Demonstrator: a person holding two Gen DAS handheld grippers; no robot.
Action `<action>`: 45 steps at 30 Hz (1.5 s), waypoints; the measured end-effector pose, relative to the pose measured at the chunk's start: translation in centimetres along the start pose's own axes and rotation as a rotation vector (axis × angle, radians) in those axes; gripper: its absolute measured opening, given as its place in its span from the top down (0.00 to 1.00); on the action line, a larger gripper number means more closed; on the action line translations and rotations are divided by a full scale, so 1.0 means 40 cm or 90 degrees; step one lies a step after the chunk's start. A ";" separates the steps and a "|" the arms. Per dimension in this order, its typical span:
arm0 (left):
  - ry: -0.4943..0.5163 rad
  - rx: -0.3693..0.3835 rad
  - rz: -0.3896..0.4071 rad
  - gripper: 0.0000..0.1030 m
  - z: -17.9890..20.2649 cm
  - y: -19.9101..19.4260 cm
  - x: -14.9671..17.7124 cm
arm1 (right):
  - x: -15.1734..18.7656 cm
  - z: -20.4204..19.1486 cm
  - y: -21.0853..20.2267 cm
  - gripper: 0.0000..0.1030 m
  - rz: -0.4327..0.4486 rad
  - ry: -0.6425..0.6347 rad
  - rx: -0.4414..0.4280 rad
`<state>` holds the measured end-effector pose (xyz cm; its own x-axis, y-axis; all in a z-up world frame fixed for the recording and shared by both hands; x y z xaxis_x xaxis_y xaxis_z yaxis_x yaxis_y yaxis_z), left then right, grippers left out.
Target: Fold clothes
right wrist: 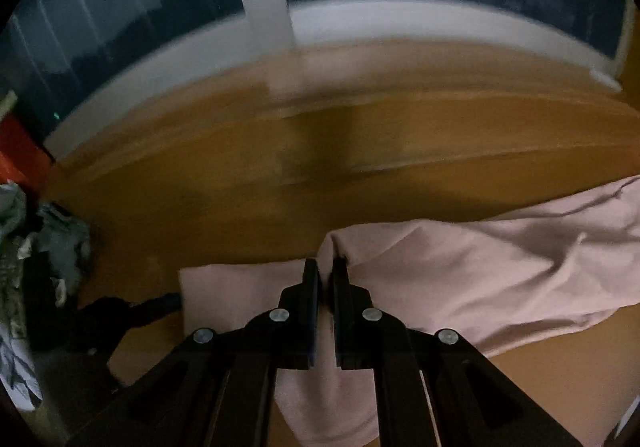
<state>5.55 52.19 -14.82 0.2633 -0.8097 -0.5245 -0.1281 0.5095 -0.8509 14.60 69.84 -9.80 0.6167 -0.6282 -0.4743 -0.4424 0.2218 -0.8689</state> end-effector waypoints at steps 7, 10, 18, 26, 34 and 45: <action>-0.009 0.012 0.007 0.37 -0.015 -0.032 0.016 | -0.001 -0.011 0.001 0.75 -0.007 0.041 -0.043; -0.010 0.029 0.030 0.38 -0.012 -0.066 0.016 | 0.000 0.029 -0.097 0.56 0.064 0.069 -0.075; 0.046 0.031 0.055 0.38 0.047 -0.060 -0.013 | 0.153 0.155 -0.037 0.55 -0.018 0.089 -0.010; 0.015 0.010 0.042 0.38 0.011 -0.057 0.007 | 0.152 0.097 -0.017 0.96 -0.030 0.069 -0.040; -0.032 -0.002 0.052 0.38 -0.047 -0.116 0.057 | -0.016 -0.185 -0.132 0.96 0.012 -0.076 -0.182; -0.043 -0.010 0.041 0.38 -0.071 -0.127 0.094 | -0.014 -0.293 0.032 0.84 -0.073 -0.121 -0.180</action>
<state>4.47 45.74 -12.57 0.3177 -0.7540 -0.5749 -0.1623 0.5541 -0.8165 6.04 61.73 -8.98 0.7707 -0.4813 -0.4175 -0.5102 -0.0736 -0.8569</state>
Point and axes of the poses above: each gripper's, at about its wrist camera, not at the fingertips, and y roughly the way its jaws point, z to its right, x to its underside, the point moved 8 cm from there along y, roughly the way its jaws point
